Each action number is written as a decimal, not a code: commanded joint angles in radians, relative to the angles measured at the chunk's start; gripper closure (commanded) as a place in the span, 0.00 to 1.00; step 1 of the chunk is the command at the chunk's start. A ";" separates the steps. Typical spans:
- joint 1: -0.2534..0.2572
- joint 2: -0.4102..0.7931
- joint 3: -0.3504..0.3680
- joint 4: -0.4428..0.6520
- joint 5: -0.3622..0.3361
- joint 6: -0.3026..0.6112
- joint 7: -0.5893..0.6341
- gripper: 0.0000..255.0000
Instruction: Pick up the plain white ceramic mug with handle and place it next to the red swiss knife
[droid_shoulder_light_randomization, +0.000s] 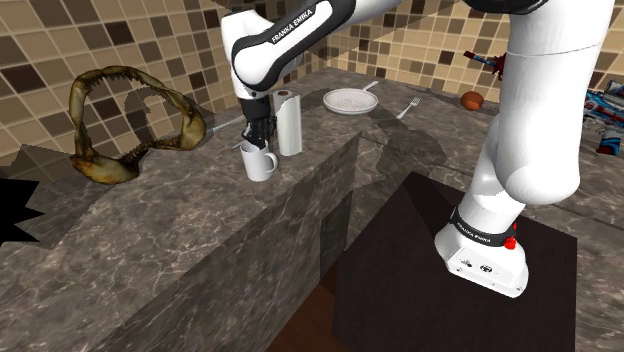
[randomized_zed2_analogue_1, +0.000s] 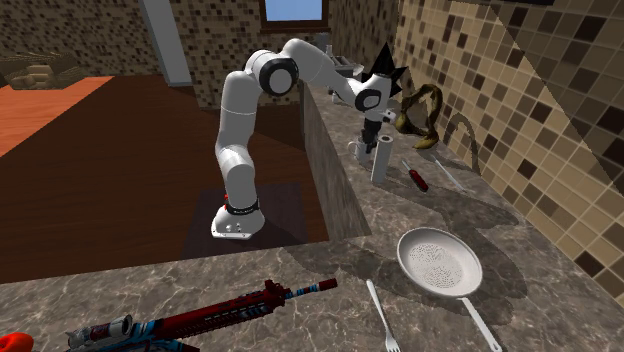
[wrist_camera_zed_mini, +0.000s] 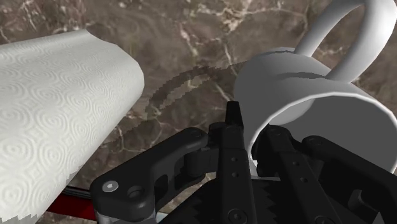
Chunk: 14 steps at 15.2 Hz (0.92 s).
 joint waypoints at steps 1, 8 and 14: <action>0.000 0.001 0.000 -0.001 0.000 0.002 0.000 1.00; 0.000 0.001 0.000 -0.001 0.000 0.002 0.000 0.00; 0.000 -0.034 0.000 0.055 0.000 -0.089 0.000 0.00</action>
